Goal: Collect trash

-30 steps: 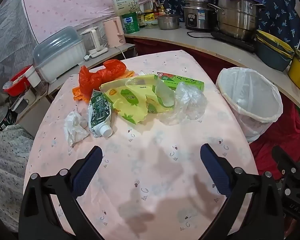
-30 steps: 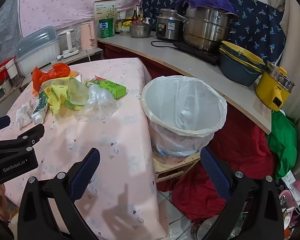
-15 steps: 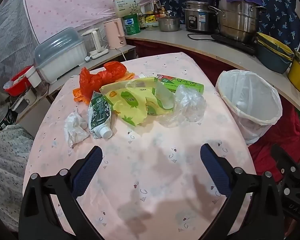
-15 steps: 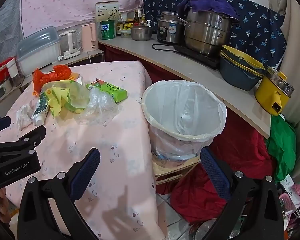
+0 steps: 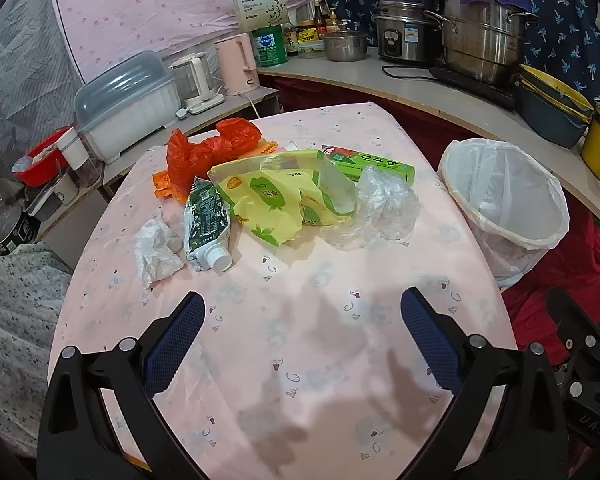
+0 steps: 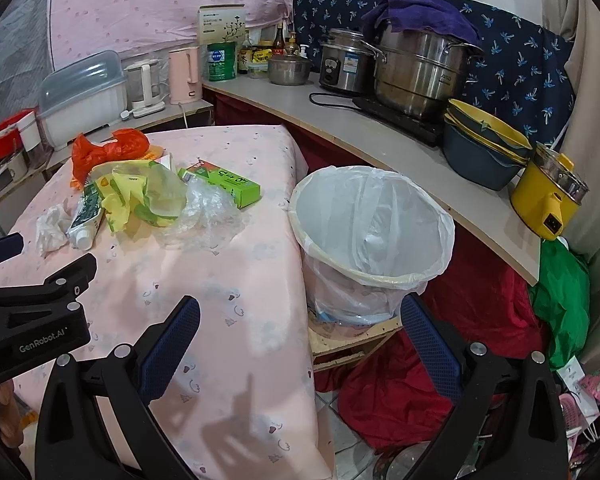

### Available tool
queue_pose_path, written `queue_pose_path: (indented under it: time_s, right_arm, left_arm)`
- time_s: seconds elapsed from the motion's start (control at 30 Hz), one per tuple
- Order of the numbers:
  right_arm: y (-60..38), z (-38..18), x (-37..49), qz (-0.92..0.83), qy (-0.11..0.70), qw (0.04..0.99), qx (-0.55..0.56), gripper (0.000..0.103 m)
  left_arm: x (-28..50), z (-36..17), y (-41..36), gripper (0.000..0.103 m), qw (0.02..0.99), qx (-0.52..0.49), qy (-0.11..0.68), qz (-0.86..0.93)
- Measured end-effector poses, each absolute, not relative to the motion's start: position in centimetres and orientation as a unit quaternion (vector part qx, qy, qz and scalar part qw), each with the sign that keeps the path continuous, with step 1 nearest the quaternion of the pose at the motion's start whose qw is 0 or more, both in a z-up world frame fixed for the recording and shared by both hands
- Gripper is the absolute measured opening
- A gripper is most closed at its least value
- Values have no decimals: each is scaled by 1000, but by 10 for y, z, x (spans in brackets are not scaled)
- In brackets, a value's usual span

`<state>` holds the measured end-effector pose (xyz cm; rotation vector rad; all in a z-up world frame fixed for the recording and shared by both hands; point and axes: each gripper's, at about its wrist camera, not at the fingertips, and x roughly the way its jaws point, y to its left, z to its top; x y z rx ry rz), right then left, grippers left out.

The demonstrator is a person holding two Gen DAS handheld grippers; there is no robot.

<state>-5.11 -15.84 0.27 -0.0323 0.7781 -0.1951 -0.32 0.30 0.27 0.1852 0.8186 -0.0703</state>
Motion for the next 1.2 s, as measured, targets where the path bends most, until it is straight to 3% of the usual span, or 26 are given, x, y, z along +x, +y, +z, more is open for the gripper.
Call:
queue_pose_path:
  time_s: [1.2]
  right_arm:
    - [-162,2,-49,-104,383,918,-24,96]
  left_arm:
    - [-2,-1,6,94,912,84,400,-41]
